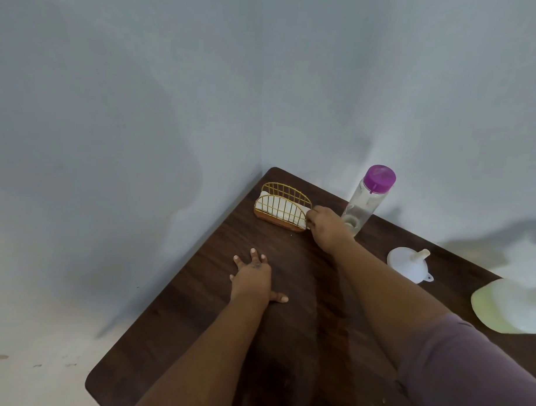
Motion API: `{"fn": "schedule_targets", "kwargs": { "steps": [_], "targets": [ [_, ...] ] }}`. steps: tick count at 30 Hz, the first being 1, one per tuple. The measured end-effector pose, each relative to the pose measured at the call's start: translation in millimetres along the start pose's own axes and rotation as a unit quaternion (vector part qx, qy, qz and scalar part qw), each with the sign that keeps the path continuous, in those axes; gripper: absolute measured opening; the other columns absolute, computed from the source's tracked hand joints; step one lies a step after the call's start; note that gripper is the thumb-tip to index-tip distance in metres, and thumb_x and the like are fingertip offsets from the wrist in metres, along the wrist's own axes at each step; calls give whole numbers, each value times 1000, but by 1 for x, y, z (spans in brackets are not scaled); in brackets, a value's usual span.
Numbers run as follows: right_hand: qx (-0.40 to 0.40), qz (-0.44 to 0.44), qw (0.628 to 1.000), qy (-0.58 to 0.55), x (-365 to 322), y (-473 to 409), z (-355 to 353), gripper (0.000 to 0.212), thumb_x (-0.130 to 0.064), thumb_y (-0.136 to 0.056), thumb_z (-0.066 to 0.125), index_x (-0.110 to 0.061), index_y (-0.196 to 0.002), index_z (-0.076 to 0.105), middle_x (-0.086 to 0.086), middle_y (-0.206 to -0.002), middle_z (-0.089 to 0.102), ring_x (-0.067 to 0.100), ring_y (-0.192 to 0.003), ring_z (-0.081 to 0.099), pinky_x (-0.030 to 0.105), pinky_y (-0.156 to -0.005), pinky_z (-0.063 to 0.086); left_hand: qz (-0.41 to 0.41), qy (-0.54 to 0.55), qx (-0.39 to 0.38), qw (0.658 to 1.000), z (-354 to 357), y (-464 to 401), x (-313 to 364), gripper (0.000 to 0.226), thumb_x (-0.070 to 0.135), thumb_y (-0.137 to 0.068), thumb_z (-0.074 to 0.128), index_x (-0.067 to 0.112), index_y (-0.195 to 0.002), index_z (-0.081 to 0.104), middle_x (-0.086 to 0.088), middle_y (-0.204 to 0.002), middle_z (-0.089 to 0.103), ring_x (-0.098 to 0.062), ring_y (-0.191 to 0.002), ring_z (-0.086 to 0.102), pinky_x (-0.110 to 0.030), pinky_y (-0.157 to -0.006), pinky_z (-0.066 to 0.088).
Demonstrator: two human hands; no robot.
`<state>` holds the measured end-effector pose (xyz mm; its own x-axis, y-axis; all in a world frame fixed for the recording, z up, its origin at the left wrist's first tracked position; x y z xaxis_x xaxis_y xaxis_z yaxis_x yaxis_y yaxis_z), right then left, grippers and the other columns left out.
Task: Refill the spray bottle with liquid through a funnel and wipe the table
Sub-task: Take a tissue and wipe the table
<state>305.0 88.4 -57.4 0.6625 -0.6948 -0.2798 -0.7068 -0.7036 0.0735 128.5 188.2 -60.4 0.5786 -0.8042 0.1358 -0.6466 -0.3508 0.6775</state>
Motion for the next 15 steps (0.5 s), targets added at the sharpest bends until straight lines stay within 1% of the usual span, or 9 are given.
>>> {"fn": "schedule_targets", "kwargs": {
  "steps": [4,8,11,13,15],
  "targets": [
    [-9,-27,999,22,2,2,-1,26,-18,-98,45,-10,-117,60,6,-109,58,17,-99,52,29,-85,46,1,-2,1,1000,0,0,1,118,55,-76,74,12,-155,-2,-10,-163,-12,-45,-147,-7,-60,-115,23],
    [-38,-56,996,60,1,-1,-6,30,-23,-98,46,-9,-122,59,8,-113,60,19,-102,54,30,-88,48,0,-2,4,1000,0,0,1,118,54,-76,75,11,-155,-1,-11,-163,-12,-46,-147,-7,-60,-115,24],
    [-38,-62,995,76,-2,-2,-7,31,-23,-99,45,-8,-123,57,9,-116,58,20,-103,53,31,-88,47,3,-2,9,1000,1,0,1,118,54,-76,75,11,-155,-1,-11,-163,-11,-45,-147,-7,-59,-115,24],
    [-35,-63,994,78,-3,-2,-6,31,-21,-99,43,-8,-125,54,9,-117,56,21,-106,50,32,-89,45,3,0,9,1000,2,0,1,118,53,-76,75,12,-155,-2,-10,-163,-12,-45,-147,-7,-59,-115,23],
    [-26,-54,997,53,-2,-3,-7,29,-20,-98,44,-9,-123,53,8,-117,54,19,-104,48,30,-89,43,0,1,8,1000,2,-1,1,118,53,-76,75,12,-155,-2,-10,-163,-11,-45,-147,-7,-59,-115,23]
  ]
}}
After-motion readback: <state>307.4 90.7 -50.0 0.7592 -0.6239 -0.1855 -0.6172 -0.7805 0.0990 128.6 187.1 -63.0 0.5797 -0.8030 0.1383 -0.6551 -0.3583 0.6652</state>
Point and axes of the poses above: each hand's wrist, its own y-axis away from the middle knuckle, its own z-axis out of the palm, x = y × z, the point moved 2 cm from there along -y, towards the middle knuckle
